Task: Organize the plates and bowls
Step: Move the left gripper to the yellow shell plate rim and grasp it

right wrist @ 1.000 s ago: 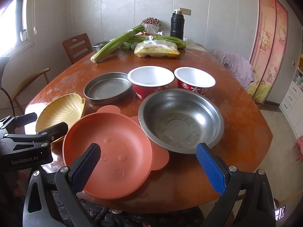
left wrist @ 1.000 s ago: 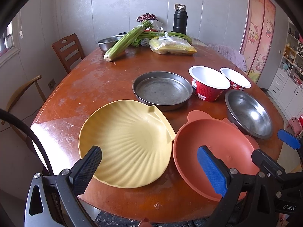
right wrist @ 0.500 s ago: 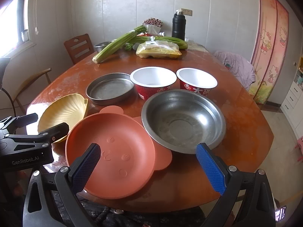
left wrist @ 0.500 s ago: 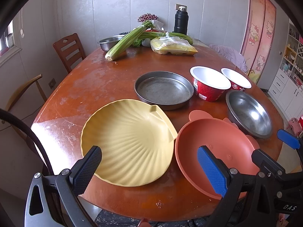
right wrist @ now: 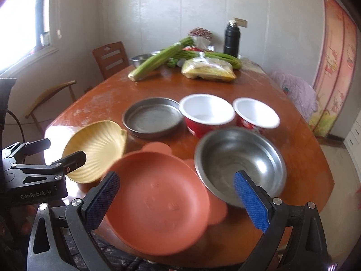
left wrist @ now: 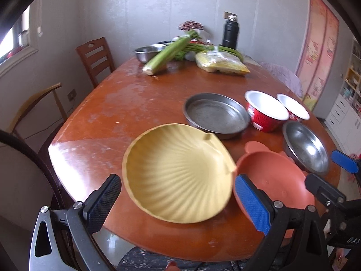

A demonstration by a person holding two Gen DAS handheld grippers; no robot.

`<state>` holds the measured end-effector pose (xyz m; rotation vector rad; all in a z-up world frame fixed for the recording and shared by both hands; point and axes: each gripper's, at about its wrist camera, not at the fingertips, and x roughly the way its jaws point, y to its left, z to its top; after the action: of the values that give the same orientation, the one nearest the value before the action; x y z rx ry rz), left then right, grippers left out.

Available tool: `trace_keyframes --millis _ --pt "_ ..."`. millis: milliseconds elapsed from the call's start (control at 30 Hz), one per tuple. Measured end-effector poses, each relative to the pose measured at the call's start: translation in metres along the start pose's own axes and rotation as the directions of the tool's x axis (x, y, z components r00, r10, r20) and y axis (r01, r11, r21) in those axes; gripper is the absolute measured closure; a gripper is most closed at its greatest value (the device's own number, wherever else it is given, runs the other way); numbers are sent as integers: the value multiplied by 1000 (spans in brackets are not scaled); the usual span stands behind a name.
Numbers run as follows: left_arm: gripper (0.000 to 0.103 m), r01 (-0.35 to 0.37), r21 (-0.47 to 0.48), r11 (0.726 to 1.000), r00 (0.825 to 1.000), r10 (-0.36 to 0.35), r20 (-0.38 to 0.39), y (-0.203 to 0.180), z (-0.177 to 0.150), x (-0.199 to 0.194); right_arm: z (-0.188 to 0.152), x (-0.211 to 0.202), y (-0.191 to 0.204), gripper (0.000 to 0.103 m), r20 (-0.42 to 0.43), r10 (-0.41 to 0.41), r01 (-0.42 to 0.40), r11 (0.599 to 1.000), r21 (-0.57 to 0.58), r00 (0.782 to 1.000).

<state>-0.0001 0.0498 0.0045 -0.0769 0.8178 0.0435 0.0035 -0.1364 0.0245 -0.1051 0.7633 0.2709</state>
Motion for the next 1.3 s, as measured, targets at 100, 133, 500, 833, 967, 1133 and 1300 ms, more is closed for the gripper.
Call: trace_keyframes --millis 100,133,500,833,967,1133,1300 --pt "1 -18 -37 999 1000 18 -8 18 0 1 10 3 11 2 -1 29 -29 998 -48 1000" --pt "1 -26 -48 999 1000 25 -11 23 -1 2 13 5 15 2 -6 39 -40 997 -63 999" --pt "1 -9 -126 992 996 -3 -92 59 -9 17 53 53 58 2 -116 147 -167 968 -186 982" --pt "2 2 -169 986 986 -30 -165 59 -12 43 60 110 75 8 -242 174 -223 955 -194 955" --pt "5 -20 -151 988 984 -7 -179 54 -12 49 57 126 81 23 -284 175 -237 951 -200 943" --pt "17 -24 -140 990 982 -3 -189 51 -11 54 52 148 82 49 -347 163 -242 950 -196 923" --pt "44 12 -154 988 982 -40 -183 50 -8 54 52 156 86 65 -360 181 -263 945 -194 915"
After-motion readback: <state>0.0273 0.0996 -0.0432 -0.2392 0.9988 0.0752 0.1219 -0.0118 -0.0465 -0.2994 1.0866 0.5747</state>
